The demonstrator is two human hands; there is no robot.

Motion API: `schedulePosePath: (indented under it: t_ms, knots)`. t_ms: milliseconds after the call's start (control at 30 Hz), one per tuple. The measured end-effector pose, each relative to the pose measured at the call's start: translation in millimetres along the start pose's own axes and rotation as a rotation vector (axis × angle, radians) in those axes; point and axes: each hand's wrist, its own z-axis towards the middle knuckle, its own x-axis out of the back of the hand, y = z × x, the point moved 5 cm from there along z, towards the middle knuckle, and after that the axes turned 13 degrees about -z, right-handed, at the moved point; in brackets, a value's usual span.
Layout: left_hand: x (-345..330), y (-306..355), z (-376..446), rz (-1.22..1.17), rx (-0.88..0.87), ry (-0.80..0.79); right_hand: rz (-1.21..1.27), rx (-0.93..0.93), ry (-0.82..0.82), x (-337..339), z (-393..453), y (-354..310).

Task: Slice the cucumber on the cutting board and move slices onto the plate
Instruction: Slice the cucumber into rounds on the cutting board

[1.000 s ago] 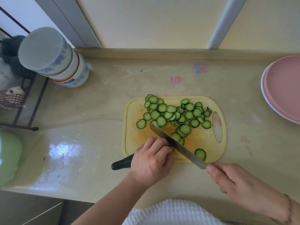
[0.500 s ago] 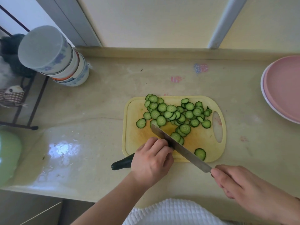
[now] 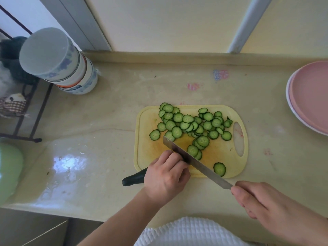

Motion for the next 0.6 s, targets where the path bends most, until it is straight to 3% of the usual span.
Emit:
schedulePosePath:
  t_ms: [367,600]
  knots:
    - [0,1,1,-0.016,0.018,0.007,-0.047,0.059,0.088,-17,24,-7]
    - [0,0,-1,-0.063,-0.004,-0.078,0.030,0.034,0.061,-9,21,-5]
